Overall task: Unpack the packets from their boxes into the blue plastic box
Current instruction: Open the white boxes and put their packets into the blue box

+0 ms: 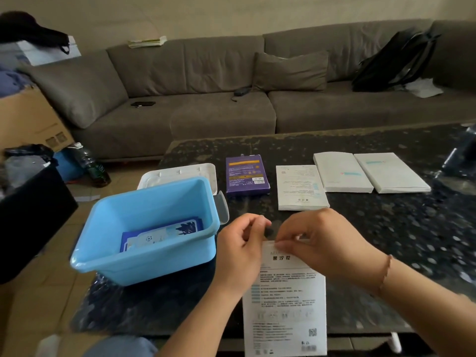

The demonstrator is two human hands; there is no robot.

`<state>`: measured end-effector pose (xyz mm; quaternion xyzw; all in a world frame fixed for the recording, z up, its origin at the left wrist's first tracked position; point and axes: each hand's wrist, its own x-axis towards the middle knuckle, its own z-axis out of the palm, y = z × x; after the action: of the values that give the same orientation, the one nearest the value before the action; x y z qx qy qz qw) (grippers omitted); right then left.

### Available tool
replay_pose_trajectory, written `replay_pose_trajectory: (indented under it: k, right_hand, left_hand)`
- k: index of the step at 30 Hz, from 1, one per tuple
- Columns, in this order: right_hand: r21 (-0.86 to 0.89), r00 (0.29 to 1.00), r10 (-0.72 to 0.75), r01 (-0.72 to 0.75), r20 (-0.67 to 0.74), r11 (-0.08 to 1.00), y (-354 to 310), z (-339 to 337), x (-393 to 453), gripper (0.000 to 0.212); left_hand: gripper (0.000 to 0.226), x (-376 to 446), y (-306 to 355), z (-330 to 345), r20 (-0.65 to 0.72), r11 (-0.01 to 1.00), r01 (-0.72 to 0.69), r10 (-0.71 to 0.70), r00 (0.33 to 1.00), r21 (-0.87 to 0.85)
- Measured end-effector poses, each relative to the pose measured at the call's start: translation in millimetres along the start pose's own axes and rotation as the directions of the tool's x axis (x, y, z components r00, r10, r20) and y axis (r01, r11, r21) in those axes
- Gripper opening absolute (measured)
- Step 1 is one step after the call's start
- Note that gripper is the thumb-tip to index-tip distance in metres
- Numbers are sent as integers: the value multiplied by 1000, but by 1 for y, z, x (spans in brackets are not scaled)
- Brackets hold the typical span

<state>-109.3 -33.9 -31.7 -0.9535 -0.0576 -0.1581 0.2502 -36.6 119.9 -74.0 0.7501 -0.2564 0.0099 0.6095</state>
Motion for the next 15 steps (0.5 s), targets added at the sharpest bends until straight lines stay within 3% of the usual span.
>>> replay_pose_trajectory:
  k: [2, 4, 7, 10, 15]
  right_hand:
    - [27, 998, 26, -27, 50, 999, 2, -2, 2, 3]
    - [-65, 997, -19, 24, 71, 998, 2, -2, 3, 6]
    - [-245, 974, -225, 211, -31, 946, 0, -1, -2, 13]
    - [-322, 936, -352, 329, -16, 888, 6, 2, -10, 22]
    - [-305, 926, -372, 338, -62, 890, 13, 7, -8, 23]
  left_hand:
    - [20, 0, 1, -1, 4, 1000, -9, 9, 1000, 1]
    - [20, 0, 1, -1, -1, 1000, -11, 11, 1000, 3]
    - [20, 0, 3, -1, -12, 1000, 9, -9, 1000, 25]
    - [22, 3, 4, -1, -8, 996, 47, -47, 999, 81]
    - [19, 7, 3, -1, 29, 991, 86, -90, 996, 104]
